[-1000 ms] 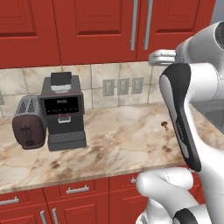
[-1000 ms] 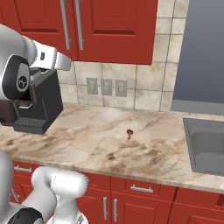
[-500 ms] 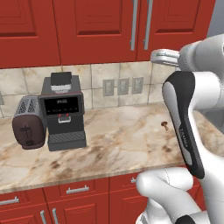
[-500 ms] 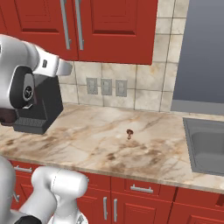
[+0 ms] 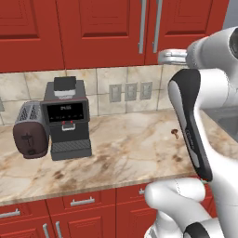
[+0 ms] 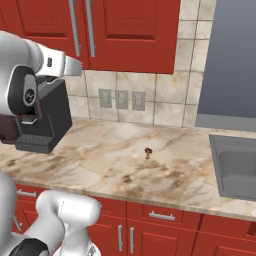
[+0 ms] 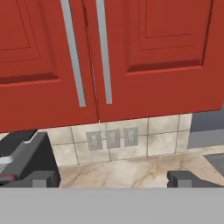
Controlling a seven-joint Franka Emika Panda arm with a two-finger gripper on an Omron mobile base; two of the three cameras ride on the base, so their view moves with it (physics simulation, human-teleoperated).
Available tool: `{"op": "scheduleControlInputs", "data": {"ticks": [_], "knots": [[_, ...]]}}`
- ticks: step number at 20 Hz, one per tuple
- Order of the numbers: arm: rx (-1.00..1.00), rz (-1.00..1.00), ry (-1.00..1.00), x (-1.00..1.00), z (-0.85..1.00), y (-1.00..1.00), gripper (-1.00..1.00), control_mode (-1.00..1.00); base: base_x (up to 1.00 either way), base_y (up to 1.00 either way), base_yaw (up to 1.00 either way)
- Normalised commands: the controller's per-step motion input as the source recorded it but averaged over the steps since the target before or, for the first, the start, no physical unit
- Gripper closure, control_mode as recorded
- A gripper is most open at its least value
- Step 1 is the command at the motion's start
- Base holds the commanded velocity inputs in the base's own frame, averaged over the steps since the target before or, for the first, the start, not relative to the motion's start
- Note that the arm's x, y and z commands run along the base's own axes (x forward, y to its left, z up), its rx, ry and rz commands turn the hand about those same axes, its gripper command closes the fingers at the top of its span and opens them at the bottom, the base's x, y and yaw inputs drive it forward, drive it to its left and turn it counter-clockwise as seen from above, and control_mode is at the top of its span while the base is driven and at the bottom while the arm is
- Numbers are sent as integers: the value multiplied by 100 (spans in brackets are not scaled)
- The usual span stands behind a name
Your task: Pick the spray and sponge from the cabinet and place them on the counter.
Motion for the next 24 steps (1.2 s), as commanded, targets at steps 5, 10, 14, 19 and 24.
{"op": "scheduleControlInputs", "data": {"ticks": [5,10,14,19,24], "knots": [[-11,2,6,0,39,-5,-100,-100,0,0,0],[1,0,0,3,15,-7,-100,-100,0,0,0],[2,0,-4,5,0,-4,-100,-100,0,0,0],[1,0,-2,23,0,-3,-100,-100,0,0,0],[1,0,-2,45,0,-1,-100,-100,0,0,0]]}}
